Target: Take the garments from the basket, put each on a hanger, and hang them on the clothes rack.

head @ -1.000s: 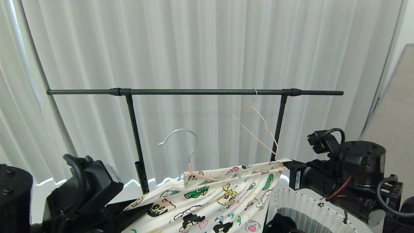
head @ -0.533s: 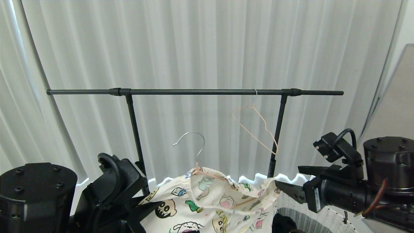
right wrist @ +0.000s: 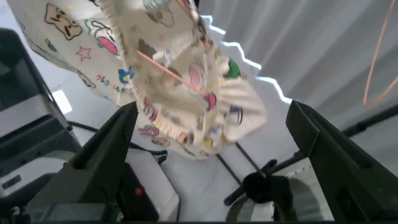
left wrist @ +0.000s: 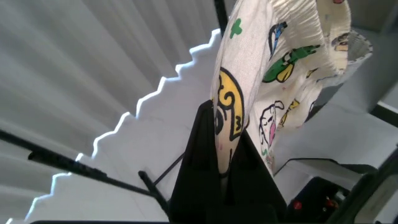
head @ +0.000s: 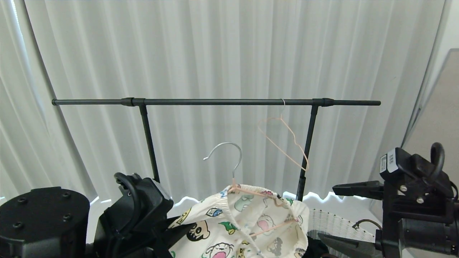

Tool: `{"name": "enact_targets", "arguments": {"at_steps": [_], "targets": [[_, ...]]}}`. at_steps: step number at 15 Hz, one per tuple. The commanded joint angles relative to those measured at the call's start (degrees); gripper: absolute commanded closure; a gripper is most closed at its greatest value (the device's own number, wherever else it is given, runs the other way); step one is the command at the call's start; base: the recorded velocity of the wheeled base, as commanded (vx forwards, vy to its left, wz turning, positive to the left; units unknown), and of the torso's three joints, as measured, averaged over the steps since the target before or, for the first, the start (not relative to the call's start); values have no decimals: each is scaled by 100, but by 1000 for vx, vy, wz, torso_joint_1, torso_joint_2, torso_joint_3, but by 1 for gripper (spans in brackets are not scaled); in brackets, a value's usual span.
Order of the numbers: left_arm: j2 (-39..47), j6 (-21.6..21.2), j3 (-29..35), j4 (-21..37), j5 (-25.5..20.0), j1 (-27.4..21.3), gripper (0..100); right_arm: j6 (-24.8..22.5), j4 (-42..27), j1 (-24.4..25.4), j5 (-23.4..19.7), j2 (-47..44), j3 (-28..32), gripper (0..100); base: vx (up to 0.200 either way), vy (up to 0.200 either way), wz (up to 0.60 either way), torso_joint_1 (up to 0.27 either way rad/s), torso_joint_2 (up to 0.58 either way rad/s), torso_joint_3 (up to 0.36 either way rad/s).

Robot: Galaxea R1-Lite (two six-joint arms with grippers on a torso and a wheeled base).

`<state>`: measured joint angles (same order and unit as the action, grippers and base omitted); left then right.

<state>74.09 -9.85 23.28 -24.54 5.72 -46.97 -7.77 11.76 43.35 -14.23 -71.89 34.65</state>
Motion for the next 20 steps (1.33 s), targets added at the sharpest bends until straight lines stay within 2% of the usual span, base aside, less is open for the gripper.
{"name": "enact_targets", "arguments": {"at_steps": [1,4,7,9,11,13,20], "targets": [[0,-17,-34,-25,-9,-295,100,-208,-95,314,-124,-405,192,0,0,0,0,0,0,0],[-35,-17,-43,-51,-9,-691,100,-322,-95,842,-168,-932,561,0,0,0,0,0,0,0],[-132,-78,-140,-51,-18,-1069,100,-595,-245,903,-195,-1187,640,0,0,0,0,0,0,0],[-176,-184,-175,-51,-18,-1253,100,-823,-535,938,-441,-1178,675,0,0,0,0,0,0,0],[-176,-210,-184,-227,-18,-1411,100,-1166,-790,938,-493,-1187,658,0,0,0,0,0,0,0],[-167,-412,-210,-359,-18,-1473,100,-1210,-983,938,-537,-1205,658,0,0,0,0,0,0,0],[-158,-421,-219,-359,-18,-1490,100,-1210,-974,895,-529,-1337,710,0,0,0,0,0,0,0]]}}
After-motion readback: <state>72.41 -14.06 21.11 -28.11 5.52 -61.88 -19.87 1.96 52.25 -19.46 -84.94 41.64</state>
